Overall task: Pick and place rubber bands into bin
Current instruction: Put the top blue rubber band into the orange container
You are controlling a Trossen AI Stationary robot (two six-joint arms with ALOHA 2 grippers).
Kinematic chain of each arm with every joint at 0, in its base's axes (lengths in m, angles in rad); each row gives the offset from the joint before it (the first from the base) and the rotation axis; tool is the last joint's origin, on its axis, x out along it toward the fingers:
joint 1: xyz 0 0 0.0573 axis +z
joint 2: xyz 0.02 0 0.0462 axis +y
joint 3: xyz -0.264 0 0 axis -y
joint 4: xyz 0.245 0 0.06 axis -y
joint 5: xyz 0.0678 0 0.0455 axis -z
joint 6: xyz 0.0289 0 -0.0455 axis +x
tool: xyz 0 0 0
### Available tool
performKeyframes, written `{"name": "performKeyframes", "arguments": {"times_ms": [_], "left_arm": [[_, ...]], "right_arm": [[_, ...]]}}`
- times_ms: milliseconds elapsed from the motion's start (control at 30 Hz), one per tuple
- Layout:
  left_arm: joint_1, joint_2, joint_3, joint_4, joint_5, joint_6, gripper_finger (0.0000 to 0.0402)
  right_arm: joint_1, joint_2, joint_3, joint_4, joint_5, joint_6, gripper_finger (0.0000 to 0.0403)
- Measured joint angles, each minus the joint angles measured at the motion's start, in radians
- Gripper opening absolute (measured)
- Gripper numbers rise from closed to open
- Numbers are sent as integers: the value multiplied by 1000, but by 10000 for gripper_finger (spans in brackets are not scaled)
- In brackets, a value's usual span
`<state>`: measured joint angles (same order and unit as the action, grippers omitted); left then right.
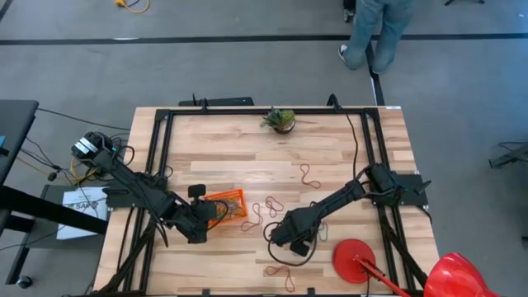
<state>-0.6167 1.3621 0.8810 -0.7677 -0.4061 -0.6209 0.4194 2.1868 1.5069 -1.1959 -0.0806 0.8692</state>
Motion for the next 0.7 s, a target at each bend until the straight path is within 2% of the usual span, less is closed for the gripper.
{"name": "performKeyframes", "arguments": {"times_ms": [133, 333, 467, 500, 600, 700], "left_arm": [[0, 0, 0, 0, 0, 0, 87], [0, 0, 0, 0, 1, 0, 87], [0, 0, 0, 6, -8, -3, 86], [0, 0, 0, 16, -12, -6, 86], [-6, -17, 0, 48, -19, -13, 86], [-21, -52, 18, 43, -18, -12, 86]], "right_arm": [[-8, 0, -7, 43, -10, -41, 67], [-17, 0, -8, 67, -37, -40, 7], [-17, 8, 44, 13, -21, -37, 10], [-16, 13, 71, -23, -4, -30, 7], [-15, 13, 162, -133, 160, -15, 3], [-19, -36, 259, -145, 262, -29, 3]]}}
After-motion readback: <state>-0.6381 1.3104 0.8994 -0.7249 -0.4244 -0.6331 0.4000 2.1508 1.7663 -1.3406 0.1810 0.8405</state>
